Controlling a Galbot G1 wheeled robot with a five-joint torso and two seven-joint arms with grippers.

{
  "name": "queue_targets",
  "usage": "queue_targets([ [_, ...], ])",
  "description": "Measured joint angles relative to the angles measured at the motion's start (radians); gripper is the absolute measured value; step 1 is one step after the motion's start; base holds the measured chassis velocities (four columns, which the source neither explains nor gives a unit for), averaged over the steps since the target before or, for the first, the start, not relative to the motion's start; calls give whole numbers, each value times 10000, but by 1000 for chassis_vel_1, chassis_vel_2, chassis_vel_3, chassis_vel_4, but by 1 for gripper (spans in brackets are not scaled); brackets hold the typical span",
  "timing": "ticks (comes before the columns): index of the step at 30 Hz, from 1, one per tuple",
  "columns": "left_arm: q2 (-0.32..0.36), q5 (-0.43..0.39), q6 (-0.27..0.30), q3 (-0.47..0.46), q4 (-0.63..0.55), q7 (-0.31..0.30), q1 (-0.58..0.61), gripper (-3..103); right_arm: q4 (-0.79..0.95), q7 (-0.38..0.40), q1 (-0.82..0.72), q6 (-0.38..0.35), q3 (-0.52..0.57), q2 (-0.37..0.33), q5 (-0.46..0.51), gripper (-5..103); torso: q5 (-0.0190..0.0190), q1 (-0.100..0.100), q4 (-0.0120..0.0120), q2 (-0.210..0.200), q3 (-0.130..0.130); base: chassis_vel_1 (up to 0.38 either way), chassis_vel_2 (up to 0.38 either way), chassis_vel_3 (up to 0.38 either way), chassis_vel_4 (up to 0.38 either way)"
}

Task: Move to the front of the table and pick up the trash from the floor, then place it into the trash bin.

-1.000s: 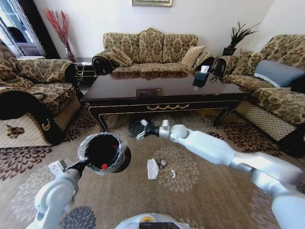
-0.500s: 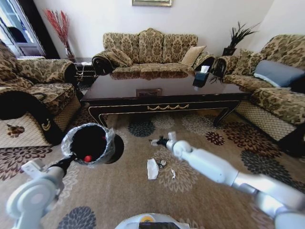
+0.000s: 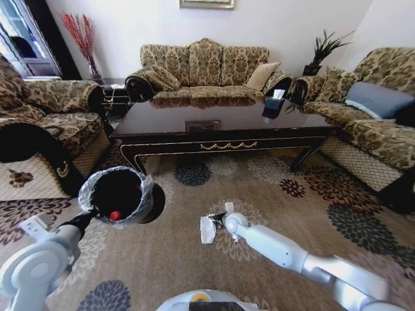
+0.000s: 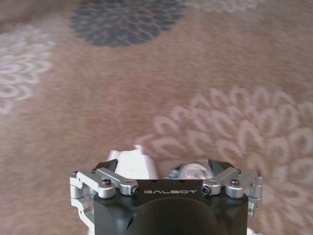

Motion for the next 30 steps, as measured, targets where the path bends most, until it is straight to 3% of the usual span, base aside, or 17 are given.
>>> queue_targets([
  [13, -6, 180, 0, -39, 198, 129, -113, 2, -2057, -877, 80, 784, -70, 1094, -317, 100, 2, 0, 3, 0, 0, 0, 0, 0, 0],
  [22, -30, 306, 0, -67, 259, 196, -82, 2, -2946, -1463, 280, 940, -330, 1680, -169, 100, 2, 0, 5, 0, 0, 0, 0, 0, 0],
  [30, 6, 310, 0, -105, 208, 212, -76, 2, -3454, -1577, 370, 1156, -349, 1778, -532, 100, 2, 0, 5, 0, 0, 0, 0, 0, 0],
])
